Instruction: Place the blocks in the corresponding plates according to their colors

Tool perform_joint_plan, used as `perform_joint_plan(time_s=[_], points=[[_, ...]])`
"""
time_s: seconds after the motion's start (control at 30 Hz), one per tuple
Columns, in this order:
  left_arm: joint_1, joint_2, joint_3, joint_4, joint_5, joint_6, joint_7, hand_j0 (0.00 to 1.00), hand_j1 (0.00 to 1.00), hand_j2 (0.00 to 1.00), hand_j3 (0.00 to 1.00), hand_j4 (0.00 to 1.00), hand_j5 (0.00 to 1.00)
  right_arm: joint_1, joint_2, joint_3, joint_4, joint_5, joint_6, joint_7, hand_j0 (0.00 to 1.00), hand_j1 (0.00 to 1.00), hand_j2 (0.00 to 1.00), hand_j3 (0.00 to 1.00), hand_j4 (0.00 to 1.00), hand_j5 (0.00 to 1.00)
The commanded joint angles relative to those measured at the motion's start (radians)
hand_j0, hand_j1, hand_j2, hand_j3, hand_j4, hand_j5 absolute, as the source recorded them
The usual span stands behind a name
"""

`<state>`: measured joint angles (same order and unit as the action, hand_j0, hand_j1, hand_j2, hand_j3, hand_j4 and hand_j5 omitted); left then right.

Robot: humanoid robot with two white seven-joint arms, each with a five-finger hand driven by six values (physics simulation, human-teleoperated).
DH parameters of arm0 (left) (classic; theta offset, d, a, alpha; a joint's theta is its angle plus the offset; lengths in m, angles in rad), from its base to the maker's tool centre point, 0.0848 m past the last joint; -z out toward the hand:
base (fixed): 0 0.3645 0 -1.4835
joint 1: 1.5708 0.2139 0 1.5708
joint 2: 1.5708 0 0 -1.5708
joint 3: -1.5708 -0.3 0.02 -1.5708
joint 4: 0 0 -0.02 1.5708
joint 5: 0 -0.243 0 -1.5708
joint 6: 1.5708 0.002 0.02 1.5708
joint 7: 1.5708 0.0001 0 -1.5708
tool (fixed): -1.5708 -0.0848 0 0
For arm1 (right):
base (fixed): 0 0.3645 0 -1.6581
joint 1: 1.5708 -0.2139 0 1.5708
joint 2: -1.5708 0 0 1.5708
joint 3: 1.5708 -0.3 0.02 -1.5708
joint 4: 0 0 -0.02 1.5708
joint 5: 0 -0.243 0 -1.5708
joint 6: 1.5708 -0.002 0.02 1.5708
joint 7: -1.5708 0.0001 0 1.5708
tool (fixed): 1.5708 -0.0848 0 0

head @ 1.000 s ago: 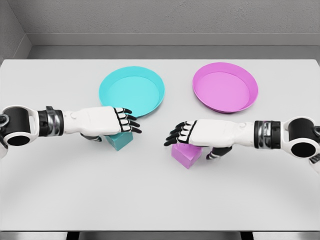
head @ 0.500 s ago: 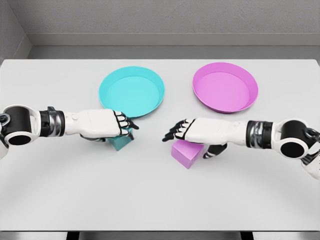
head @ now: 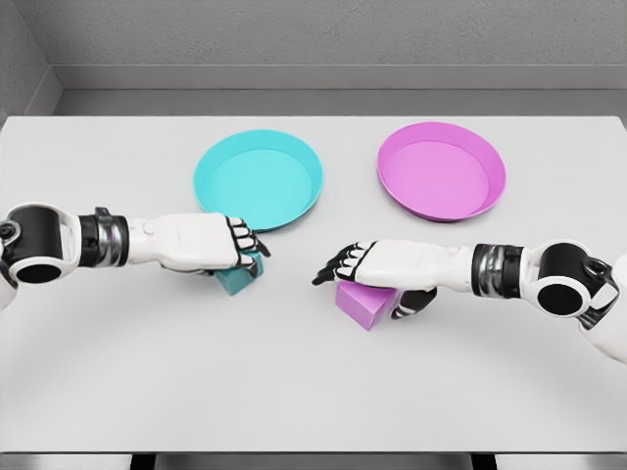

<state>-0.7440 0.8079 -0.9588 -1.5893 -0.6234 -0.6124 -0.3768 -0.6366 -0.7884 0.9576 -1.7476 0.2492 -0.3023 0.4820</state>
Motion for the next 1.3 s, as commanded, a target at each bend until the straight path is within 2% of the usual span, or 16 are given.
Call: perform_joint_plan(time_s=[0.0,0.07,0.1,0.33,0.5,0.57,0.73,0.83,1.0,1.17,1.27], points=[[0.0,0.007,0.0,-0.021,0.016,0.002,-0.005,0.51,0.51,0.51,0.51,0.51,0.51,0.0,0.0,0.0,0.0,-0.001,0.003,0.001,0.82,0.82,0.82,0.82,0.82,0.82],[0.0,0.011,0.002,-0.035,0.022,0.002,-0.005,0.49,0.49,0.49,0.49,0.49,0.49,0.002,-0.002,0.0,-0.001,0.018,0.003,0.003,0.68,0.68,0.68,0.68,0.68,0.68],[0.0,0.014,0.005,-0.037,0.024,0.002,-0.005,0.49,0.49,0.49,0.49,0.49,0.49,0.002,-0.002,0.0,-0.001,0.019,0.003,0.003,0.66,0.66,0.66,0.66,0.66,0.66],[-0.015,0.025,0.044,-0.035,0.04,0.002,-0.005,0.49,0.49,0.49,0.49,0.49,0.49,0.002,-0.002,0.006,-0.001,0.019,0.003,0.004,0.66,0.66,0.66,0.66,0.66,0.66],[-0.043,0.017,0.072,-0.021,0.045,0.002,-0.005,0.49,0.49,0.49,0.49,0.49,0.49,-0.003,-0.002,0.006,-0.006,0.021,0.002,0.004,0.61,0.61,0.61,0.61,0.61,0.61],[-0.058,-0.002,0.072,0.015,0.04,0.002,-0.007,0.5,0.5,0.5,0.5,0.5,0.5,-0.008,-0.002,0.0,-0.006,0.024,0.002,0.004,0.61,0.61,0.61,0.61,0.61,0.61],[-0.094,-0.113,0.086,0.149,0.022,0.002,-0.01,0.5,0.5,0.5,0.5,0.5,0.5,-0.021,-0.002,-0.008,-0.006,0.025,0.0,0.003,0.61,0.61,0.61,0.61,0.61,0.61],[-0.141,-0.208,0.086,0.316,-0.018,0.002,-0.008,0.51,0.51,0.51,0.51,0.51,0.51,-0.028,-0.002,-0.01,-0.006,0.025,-0.003,0.004,0.61,0.61,0.61,0.61,0.61,0.61],[-0.184,-0.3,0.083,0.473,-0.033,0.002,-0.008,0.51,0.51,0.51,0.51,0.51,0.51,-0.043,-0.002,-0.04,-0.006,0.025,-0.005,0.004,0.61,0.61,0.61,0.61,0.61,0.61],[-0.215,-0.377,0.068,0.581,-0.07,0.002,-0.007,0.52,0.52,0.52,0.52,0.52,0.52,-0.061,-0.012,-0.053,-0.006,0.025,0.0,0.003,0.61,0.61,0.61,0.61,0.61,0.61],[-0.221,-0.392,0.066,0.601,-0.076,0.002,-0.007,0.54,0.54,0.54,0.54,0.54,0.54,-0.069,-0.026,-0.089,-0.006,0.024,0.003,0.003,0.6,0.6,0.6,0.6,0.6,0.6]])
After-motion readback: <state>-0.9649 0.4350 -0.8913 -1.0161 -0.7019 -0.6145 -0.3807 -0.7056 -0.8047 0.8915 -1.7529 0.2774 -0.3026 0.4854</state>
